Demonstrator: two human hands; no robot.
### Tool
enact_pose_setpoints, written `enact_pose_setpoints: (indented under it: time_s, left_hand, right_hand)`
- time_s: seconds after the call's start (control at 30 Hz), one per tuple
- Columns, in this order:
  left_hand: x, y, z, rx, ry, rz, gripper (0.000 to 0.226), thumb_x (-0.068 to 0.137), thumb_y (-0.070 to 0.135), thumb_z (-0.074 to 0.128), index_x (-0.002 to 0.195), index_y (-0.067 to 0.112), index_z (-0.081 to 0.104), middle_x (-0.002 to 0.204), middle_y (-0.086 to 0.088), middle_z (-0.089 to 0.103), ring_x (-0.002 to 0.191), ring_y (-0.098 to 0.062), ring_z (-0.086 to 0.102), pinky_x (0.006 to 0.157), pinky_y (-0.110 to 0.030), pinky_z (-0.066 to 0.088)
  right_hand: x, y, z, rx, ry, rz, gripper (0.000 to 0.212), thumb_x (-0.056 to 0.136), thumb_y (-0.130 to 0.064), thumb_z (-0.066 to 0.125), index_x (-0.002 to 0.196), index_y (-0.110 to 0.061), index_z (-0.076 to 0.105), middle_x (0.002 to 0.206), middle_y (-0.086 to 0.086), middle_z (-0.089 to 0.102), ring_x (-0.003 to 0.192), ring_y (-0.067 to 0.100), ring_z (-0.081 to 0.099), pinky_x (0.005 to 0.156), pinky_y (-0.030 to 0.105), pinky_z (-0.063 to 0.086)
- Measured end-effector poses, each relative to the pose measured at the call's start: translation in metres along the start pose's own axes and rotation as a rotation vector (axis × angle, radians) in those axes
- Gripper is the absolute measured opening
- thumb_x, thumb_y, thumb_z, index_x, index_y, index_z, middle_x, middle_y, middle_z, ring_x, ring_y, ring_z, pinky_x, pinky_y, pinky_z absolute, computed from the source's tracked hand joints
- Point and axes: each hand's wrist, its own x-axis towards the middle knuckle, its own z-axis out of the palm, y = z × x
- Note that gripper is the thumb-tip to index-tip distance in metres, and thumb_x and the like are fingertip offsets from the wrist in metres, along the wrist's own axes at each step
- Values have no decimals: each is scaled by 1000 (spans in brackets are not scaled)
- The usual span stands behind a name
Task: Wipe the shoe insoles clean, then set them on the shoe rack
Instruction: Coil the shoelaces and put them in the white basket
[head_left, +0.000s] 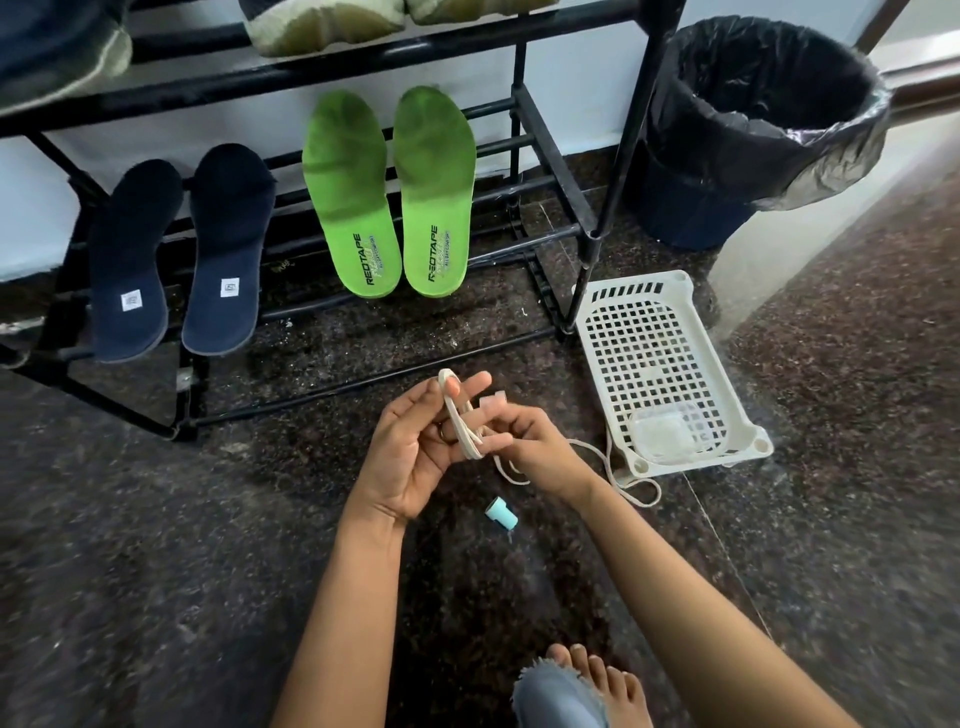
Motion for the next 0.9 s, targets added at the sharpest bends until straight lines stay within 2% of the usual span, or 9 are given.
enact_pose_setpoints:
  time_s: [0.1,0.2,0.4,0.53,0.57,0.67,0.73,0.8,0.9]
  left_hand:
    - [5,-3,-3,15,50,3,24,92,19,48,83,4,65,119,-19,67,105,-42,66,80,-58,54]
    - [11,-10,-9,102,95,19,22,90,21,50,91,1,58,116,-15,69,104,-36,68,85,-54,55]
    - [16,-21,-23,332,134,-6,21,95,17,51,93,1,64,113,-13,71,110,-29,66,87,-48,56]
    - [11,-24,-18,481,80,-20,26,99,9,48,86,4,69,90,-5,75,82,-14,71,66,-26,56]
    - [10,-25,-19,500,72,-28,23,99,9,50,88,1,69,90,-8,74,83,-18,71,69,-29,57]
    - [8,-27,-21,533,31,-42,31,91,22,62,102,-6,67,108,-17,71,111,-39,63,97,-56,49]
    - [6,-27,-20,560,-29,-45,24,90,29,62,93,9,76,109,-15,72,112,-38,61,100,-60,44]
    - [3,-28,-19,631,-95,-54,21,91,28,60,88,18,78,106,-11,73,107,-37,62,100,-61,43]
    - [-1,-30,-19,603,-146,-98,23,92,25,57,83,18,78,101,-14,73,110,-40,63,97,-58,48]
  right_hand:
    - [-15,9,8,1,32,87,15,94,-9,52,94,-7,67,82,4,70,79,12,65,78,21,48]
    - [-36,12,12,-30,46,157,24,97,-14,48,89,0,66,79,15,69,74,16,64,74,23,47]
    - [-58,-26,26,43,101,229,27,88,-6,42,70,-3,62,69,19,68,62,25,66,63,23,48]
    - [-48,-86,28,144,131,196,31,92,-6,41,67,-4,59,68,19,67,59,27,65,58,24,51]
    - [-43,-99,26,161,155,187,31,91,-6,40,67,-6,59,68,18,67,60,27,65,57,24,51]
    - [-20,-129,15,206,222,182,30,92,-10,38,70,-10,58,71,13,69,61,23,65,58,28,52]
    - [-5,-143,7,204,270,187,27,93,-11,38,73,-12,57,71,9,70,59,18,66,59,30,50]
    - [11,-154,0,250,318,175,26,94,-11,39,75,-13,57,72,7,71,56,14,65,53,24,51]
    - [33,-155,-17,434,393,166,23,97,-12,40,81,-12,57,72,6,72,54,9,65,58,25,55]
